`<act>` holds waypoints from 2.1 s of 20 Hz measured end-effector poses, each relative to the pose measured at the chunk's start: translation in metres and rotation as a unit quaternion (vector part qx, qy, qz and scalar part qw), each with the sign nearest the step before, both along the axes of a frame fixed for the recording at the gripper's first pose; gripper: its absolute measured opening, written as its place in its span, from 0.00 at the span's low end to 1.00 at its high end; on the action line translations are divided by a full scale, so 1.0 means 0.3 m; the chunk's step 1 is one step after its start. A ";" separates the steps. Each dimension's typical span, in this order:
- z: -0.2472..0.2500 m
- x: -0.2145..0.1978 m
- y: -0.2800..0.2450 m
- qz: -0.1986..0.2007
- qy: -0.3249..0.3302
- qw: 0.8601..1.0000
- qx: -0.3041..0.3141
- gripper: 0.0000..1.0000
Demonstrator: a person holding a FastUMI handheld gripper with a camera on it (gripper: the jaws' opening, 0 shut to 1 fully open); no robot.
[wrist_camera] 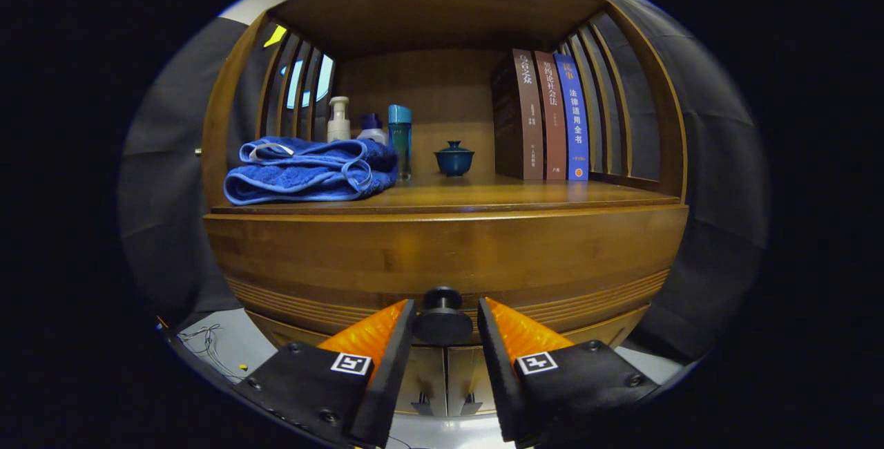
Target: Pull open the drawer, take out the items inside it, and place them on the countertop above the cabinet.
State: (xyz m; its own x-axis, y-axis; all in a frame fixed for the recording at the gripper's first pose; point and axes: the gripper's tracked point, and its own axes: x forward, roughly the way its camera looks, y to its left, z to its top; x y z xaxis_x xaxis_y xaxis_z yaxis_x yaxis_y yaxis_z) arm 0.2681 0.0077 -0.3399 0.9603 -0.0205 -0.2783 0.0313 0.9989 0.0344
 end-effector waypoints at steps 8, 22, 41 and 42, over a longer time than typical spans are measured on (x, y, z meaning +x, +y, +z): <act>0.010 -0.009 0.003 0.005 0.005 1.000 -0.015 0.34; 0.051 -0.350 -0.001 -0.001 0.010 1.000 -0.003 0.34; 0.043 -0.536 -0.006 0.000 0.022 1.000 0.000 0.34; 0.044 -0.535 -0.005 0.000 0.022 1.000 -0.001 0.34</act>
State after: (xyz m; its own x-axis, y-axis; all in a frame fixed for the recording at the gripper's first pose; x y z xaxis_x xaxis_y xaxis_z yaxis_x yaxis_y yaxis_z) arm 0.1074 0.0061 -0.3267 0.9472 -0.0212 -0.3200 0.0325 0.9990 0.0301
